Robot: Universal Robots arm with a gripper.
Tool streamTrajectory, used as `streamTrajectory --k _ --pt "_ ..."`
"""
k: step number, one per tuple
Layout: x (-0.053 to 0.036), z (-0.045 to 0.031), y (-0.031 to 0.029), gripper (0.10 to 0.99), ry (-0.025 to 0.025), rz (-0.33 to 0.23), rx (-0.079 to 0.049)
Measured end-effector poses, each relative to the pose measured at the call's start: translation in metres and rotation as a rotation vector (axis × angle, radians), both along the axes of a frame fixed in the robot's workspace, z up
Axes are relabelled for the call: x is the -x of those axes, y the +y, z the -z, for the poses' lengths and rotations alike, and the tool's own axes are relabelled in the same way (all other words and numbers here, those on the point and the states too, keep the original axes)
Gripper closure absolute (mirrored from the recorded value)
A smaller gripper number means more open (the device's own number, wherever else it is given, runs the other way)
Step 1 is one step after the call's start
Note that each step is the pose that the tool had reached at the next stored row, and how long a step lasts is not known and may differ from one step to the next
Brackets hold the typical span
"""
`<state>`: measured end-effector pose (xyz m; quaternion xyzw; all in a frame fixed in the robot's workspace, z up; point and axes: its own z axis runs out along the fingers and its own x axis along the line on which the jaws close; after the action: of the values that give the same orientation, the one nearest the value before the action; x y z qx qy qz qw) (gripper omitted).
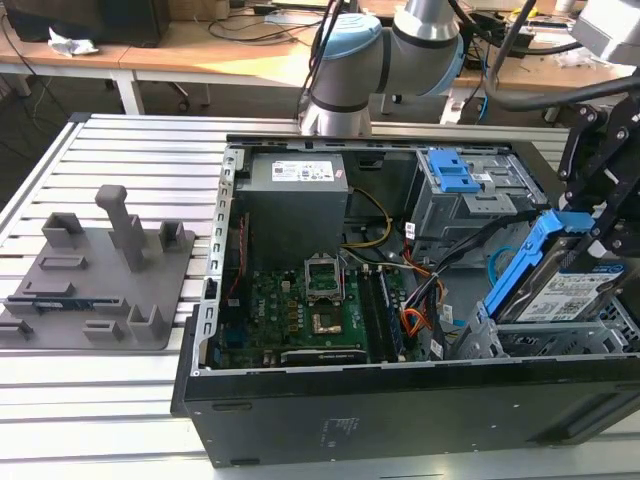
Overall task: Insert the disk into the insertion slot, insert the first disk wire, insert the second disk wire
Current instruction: 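Insert the disk into the insertion slot, then insert the first disk wire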
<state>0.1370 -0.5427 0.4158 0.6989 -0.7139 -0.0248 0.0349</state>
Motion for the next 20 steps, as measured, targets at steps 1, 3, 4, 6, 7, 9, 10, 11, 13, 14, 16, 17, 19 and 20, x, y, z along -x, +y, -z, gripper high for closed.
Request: streamTrajectory --k 1,3,4,6,7,9,10,11,13,14,16,17,19,20 --pt "0.0000 0.0020 -0.0001 0.722 0.0000 0.000 0.000" --pt "0.0000 0.0054 -0.0001 0.710 0.0000 0.000 0.000" --pt "0.0000 0.0061 -0.0002 0.651 0.0000 0.000 0.000" --pt "0.0000 0.0063 -0.0002 0.588 0.0000 0.000 0.002" --pt "0.0000 0.0063 -0.0003 0.525 0.0000 0.000 0.003" --pt "0.0000 0.0063 -0.0002 0.525 0.0000 0.000 0.005" --pt "0.0000 0.0063 -0.0002 0.525 0.0000 0.000 0.006" --pt "0.0000 0.0063 -0.0002 0.525 0.0000 0.000 0.007" --pt "0.0000 0.0063 -0.0002 0.525 0.0000 0.000 0.009" --pt "0.0000 0.0063 -0.0002 0.525 0.0000 0.000 0.010" --pt "0.0000 0.0063 -0.0002 0.525 0.0000 0.000 0.011" --pt "0.0000 0.0063 -0.0002 0.525 0.0000 0.000 0.012" --pt "0.0000 0.0063 -0.0002 0.525 0.0000 0.000 0.015" --pt "0.0000 0.0063 -0.0002 0.525 0.0000 0.000 0.017"
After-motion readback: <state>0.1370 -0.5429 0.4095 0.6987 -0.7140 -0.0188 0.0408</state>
